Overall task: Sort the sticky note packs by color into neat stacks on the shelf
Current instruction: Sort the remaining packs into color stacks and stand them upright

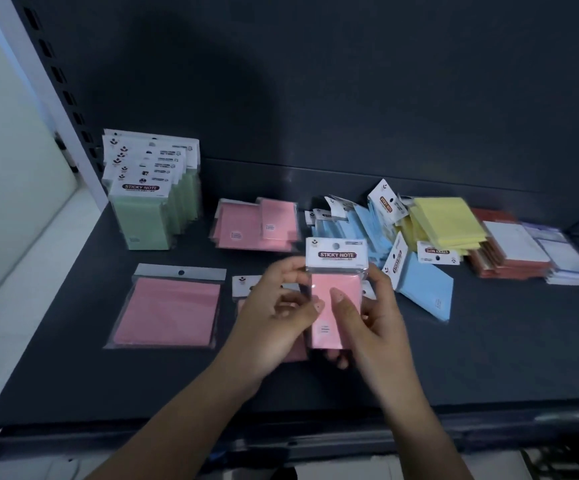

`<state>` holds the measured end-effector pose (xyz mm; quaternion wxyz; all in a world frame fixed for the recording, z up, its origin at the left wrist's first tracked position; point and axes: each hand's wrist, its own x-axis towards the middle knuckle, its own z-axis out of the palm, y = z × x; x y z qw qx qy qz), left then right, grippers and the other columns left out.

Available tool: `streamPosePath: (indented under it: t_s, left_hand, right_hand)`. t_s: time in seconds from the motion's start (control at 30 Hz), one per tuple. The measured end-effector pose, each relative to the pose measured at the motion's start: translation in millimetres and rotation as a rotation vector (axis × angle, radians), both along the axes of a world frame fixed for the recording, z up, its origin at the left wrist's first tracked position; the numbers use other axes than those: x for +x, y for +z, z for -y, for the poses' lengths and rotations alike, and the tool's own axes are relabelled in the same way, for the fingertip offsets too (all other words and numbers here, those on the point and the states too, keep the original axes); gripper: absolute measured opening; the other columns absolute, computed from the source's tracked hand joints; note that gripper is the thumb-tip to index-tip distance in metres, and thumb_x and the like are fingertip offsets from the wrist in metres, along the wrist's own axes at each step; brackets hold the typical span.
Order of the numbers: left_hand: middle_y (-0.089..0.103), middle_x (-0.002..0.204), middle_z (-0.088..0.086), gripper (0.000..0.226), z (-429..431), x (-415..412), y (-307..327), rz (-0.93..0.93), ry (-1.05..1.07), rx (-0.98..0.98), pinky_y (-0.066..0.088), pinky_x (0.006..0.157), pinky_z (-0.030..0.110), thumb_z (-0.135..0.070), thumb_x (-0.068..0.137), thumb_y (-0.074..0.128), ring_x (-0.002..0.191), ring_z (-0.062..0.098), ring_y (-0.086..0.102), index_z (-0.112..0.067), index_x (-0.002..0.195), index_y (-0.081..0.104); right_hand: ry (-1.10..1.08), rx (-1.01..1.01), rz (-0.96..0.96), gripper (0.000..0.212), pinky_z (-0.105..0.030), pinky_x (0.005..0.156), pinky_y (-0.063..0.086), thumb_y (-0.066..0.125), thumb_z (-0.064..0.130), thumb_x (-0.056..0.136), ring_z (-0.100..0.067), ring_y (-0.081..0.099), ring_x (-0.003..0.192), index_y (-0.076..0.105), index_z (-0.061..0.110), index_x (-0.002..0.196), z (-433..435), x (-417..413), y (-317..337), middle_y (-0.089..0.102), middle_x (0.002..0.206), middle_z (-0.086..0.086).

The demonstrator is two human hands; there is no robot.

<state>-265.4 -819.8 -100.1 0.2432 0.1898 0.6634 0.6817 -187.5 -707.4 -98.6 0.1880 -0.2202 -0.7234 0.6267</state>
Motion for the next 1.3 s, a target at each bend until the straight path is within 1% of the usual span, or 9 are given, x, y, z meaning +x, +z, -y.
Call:
streamPosePath:
  t_s: [0.2,0.33,0.5,0.63,0.73,0.83,1.0,1.13,1.3]
  left_hand:
    - [0.053,0.122,-0.009,0.047,-18,22,-3,0.19,-0.209,-0.157,0.042,0.076,0.007,-0.012,0.083,0.067,0.1,0.001,0.054,-0.031,0.122,0.051]
    - [0.048,0.131,-0.011,0.048,-18,31,-7,0.306,-0.248,-0.171,0.033,0.095,0.02,-0.022,0.078,0.071,0.122,0.005,0.043,-0.037,0.12,0.051]
    - [0.048,0.133,-0.005,0.051,-20,33,-1,0.387,-0.287,-0.173,0.034,0.083,0.011,-0.017,0.077,0.071,0.11,-0.008,0.046,-0.028,0.122,0.051]
    - [0.056,0.106,-0.017,0.05,-23,33,0,0.448,-0.331,-0.143,0.034,0.078,0.006,-0.008,0.082,0.065,0.075,-0.028,0.051,-0.02,0.126,0.046]
    - [0.054,0.121,-0.01,0.062,-22,29,1,0.418,-0.338,-0.143,0.032,0.097,0.015,-0.02,0.067,0.072,0.117,-0.01,0.044,-0.023,0.125,0.048]
    - [0.048,0.135,-0.005,0.063,-20,21,4,0.396,-0.336,-0.142,0.026,0.111,0.026,-0.028,0.058,0.068,0.13,0.002,0.036,-0.028,0.119,0.052]
    - [0.048,0.13,-0.008,0.043,-11,6,13,0.266,-0.275,-0.221,0.037,0.086,0.019,-0.024,0.077,0.071,0.121,0.002,0.042,-0.035,0.115,0.054]
    - [0.057,0.112,-0.006,0.033,-5,-32,23,0.088,0.03,-0.169,0.042,0.077,0.021,-0.014,0.082,0.064,0.1,0.01,0.055,-0.034,0.106,0.055]
    - [0.05,0.085,-0.016,0.037,-7,-63,25,0.042,0.144,-0.224,0.041,0.054,0.005,-0.008,0.085,0.057,0.072,-0.008,0.047,-0.027,0.114,0.042]
  right_hand:
    - [-0.089,0.45,0.304,0.033,-0.029,0.062,0.052,0.059,0.029,0.089,-0.008,0.064,0.07,0.048,0.038,0.119,-30,29,-7,0.067,0.079,0.007]
    - [-0.081,0.697,0.588,0.046,-0.033,0.072,0.043,0.05,0.049,0.089,-0.028,0.059,0.097,0.041,0.031,0.131,-34,32,-3,0.065,0.098,-0.003]
    - [-0.093,0.793,0.786,0.041,-0.033,0.073,0.041,0.04,0.052,0.092,-0.029,0.056,0.102,0.05,0.025,0.121,-32,28,1,0.056,0.109,-0.004]
    - [-0.107,0.829,0.811,0.041,-0.034,0.076,0.042,0.04,0.047,0.093,-0.025,0.049,0.106,0.054,0.015,0.114,-33,25,-2,0.051,0.108,-0.005]
    - [-0.102,0.832,0.827,0.038,-0.034,0.08,0.042,0.042,0.045,0.093,-0.025,0.047,0.108,0.054,0.012,0.109,-34,22,-1,0.052,0.11,-0.006]
    - [-0.089,0.821,0.828,0.033,-0.033,0.078,0.04,0.044,0.043,0.093,-0.024,0.049,0.105,0.05,0.013,0.105,-33,18,2,0.054,0.109,-0.005]
    - [-0.137,0.989,0.526,0.028,-0.031,0.071,0.038,0.056,0.016,0.087,-0.026,0.051,0.101,0.056,0.011,0.115,-29,8,9,0.058,0.109,-0.008]
    - [-0.005,0.707,0.126,0.021,-0.026,0.08,0.048,0.06,0.007,0.086,-0.013,0.06,0.088,0.063,0.014,0.106,-20,-18,16,0.064,0.095,0.003]
    - [0.227,0.21,0.209,0.059,-0.025,0.106,0.036,0.061,0.029,0.085,-0.003,0.047,0.12,0.038,0.023,0.139,-5,-76,2,0.049,0.128,0.012]
